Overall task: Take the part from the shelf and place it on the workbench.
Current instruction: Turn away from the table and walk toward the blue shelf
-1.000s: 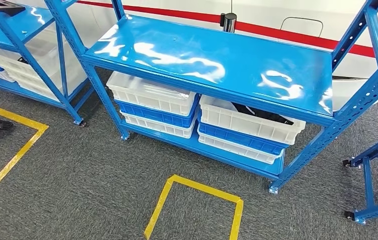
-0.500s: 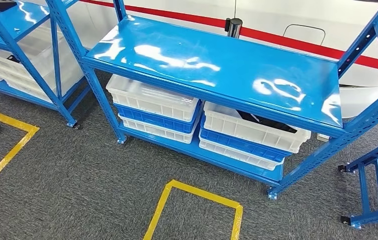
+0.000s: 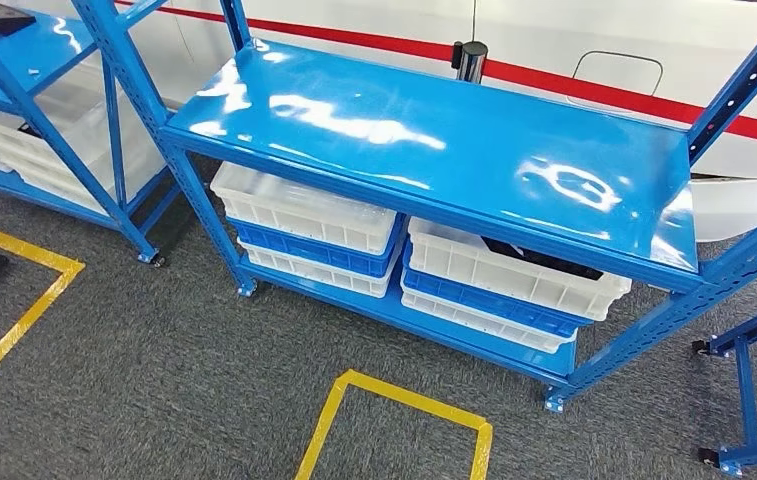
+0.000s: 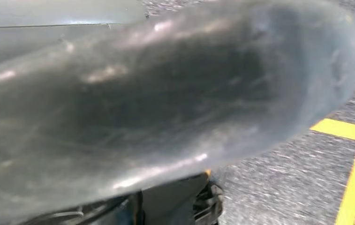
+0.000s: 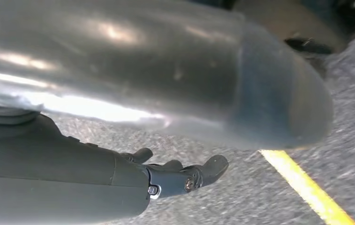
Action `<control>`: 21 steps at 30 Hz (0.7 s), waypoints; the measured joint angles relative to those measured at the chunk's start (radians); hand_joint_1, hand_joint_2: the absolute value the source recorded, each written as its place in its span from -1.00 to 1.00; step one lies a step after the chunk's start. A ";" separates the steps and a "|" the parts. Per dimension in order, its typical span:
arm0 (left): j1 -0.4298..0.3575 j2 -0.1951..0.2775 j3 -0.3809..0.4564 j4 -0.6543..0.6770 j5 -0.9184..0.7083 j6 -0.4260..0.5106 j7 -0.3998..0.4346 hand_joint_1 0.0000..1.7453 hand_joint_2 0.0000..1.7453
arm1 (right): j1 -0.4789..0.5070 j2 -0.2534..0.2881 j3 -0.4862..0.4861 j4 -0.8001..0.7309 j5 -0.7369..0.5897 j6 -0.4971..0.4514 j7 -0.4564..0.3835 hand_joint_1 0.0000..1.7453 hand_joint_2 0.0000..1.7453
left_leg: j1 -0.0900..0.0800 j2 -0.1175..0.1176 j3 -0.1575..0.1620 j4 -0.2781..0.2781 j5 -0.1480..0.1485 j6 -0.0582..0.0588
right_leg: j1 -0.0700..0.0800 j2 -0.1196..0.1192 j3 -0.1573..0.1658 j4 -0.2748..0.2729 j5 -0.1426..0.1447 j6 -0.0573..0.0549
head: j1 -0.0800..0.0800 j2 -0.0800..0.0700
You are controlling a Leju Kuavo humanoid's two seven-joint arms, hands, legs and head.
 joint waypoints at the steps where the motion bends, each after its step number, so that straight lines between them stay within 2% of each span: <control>1: 0.000 0.000 0.000 0.000 0.000 0.000 0.000 -1.00 -1.00 | 0.000 0.000 0.000 0.000 0.000 0.000 0.000 -1.00 -1.00 | 0.001 0.000 -0.016 0.032 -0.015 -0.002 | -0.001 -0.001 0.003 0.000 -0.002 -0.003 | 0.000 0.000; 2: 0.000 0.000 0.000 0.000 0.000 0.000 0.000 -1.00 -1.00 | -0.001 0.000 0.000 0.000 0.000 0.000 0.000 -1.00 -1.00 | 0.002 0.000 -0.025 0.050 -0.023 -0.003 | -0.001 -0.001 0.005 0.000 -0.003 -0.005 | 0.000 0.000; 6: 0.000 0.000 0.000 0.000 0.000 0.000 0.000 -1.00 -1.00 | -0.001 0.001 0.000 0.000 0.000 0.000 0.000 -1.00 -1.00 | 0.002 0.000 -0.034 0.065 -0.029 -0.004 | -0.001 -0.001 0.006 0.000 -0.004 -0.006 | 0.000 0.000; 8: 0.001 0.000 0.000 0.000 -0.001 -0.001 0.000 -1.00 -1.00 | -0.001 0.001 0.000 0.000 0.000 0.000 0.000 -1.00 -1.00 | 0.007 0.001 -0.085 0.143 -0.048 -0.010 | -0.001 -0.001 0.012 0.000 -0.010 -0.007 | 0.000 0.000; 9: 0.001 0.000 0.000 0.000 -0.001 0.000 0.000 -1.00 -1.00 | 0.000 0.001 0.000 0.000 0.000 0.000 0.000 -1.00 -1.00 | 0.014 0.002 -0.091 0.125 -0.012 -0.016 | -0.004 0.002 0.025 0.001 -0.019 -0.003 | 0.000 0.000; 10: 0.001 -0.001 0.000 0.001 -0.001 0.003 0.001 -1.00 -1.00 | 0.000 0.000 0.000 0.000 0.000 0.000 0.000 -1.00 -1.00 | 0.020 0.002 -0.087 0.083 0.026 -0.020 | -0.004 0.005 0.034 0.002 -0.031 0.008 | -0.002 0.000; 12: 0.000 -0.004 0.000 0.001 0.001 0.013 0.003 -1.00 -1.00 | 0.000 -0.003 0.000 0.000 -0.002 0.001 0.001 -1.00 -1.00 | 0.029 0.001 -0.041 -0.060 0.117 -0.023 | -0.003 0.010 0.049 0.005 -0.052 0.023 | -0.003 0.000; 13: 0.000 -0.006 0.000 0.002 0.002 0.019 0.004 -1.00 -1.00 | -0.001 -0.005 0.000 0.000 -0.003 0.001 0.000 -1.00 -1.00 | 0.029 -0.002 -0.037 -0.076 0.118 -0.020 | 0.000 0.010 0.047 0.004 -0.054 0.025 | -0.003 0.000; 15: 0.001 -0.006 0.000 0.002 0.003 0.026 0.006 -1.00 -1.00 | 0.000 -0.007 -0.001 0.000 -0.008 0.001 -0.001 -1.00 -1.00 | 0.026 -0.004 -0.040 -0.078 0.119 -0.019 | -0.001 0.009 0.053 -0.005 -0.052 0.019 | -0.001 0.000; 17: 0.001 -0.006 0.000 0.002 0.003 0.032 0.010 -1.00 -1.00 | -0.001 -0.007 -0.002 0.000 -0.012 0.001 -0.002 -1.00 -1.00 | 0.022 -0.007 -0.041 -0.078 0.117 -0.016 | -0.001 0.008 0.058 -0.013 -0.050 0.022 | -0.001 0.000; 19: 0.001 -0.006 0.000 0.002 0.002 0.035 0.015 -1.00 -1.00 | -0.001 -0.006 -0.002 0.000 -0.013 0.001 -0.003 -1.00 -1.00 | 0.015 -0.007 -0.040 -0.076 0.114 -0.007 | -0.002 0.007 0.059 -0.019 -0.048 0.030 | -0.001 0.000; 21: 0.001 -0.005 0.000 0.002 0.000 0.036 0.019 -1.00 -1.00 | -0.001 -0.004 -0.002 0.000 -0.014 0.002 -0.003 -1.00 -1.00 | 0.006 -0.007 -0.039 -0.074 0.110 0.004 | -0.007 0.006 0.059 -0.023 -0.048 0.043 | -0.002 0.000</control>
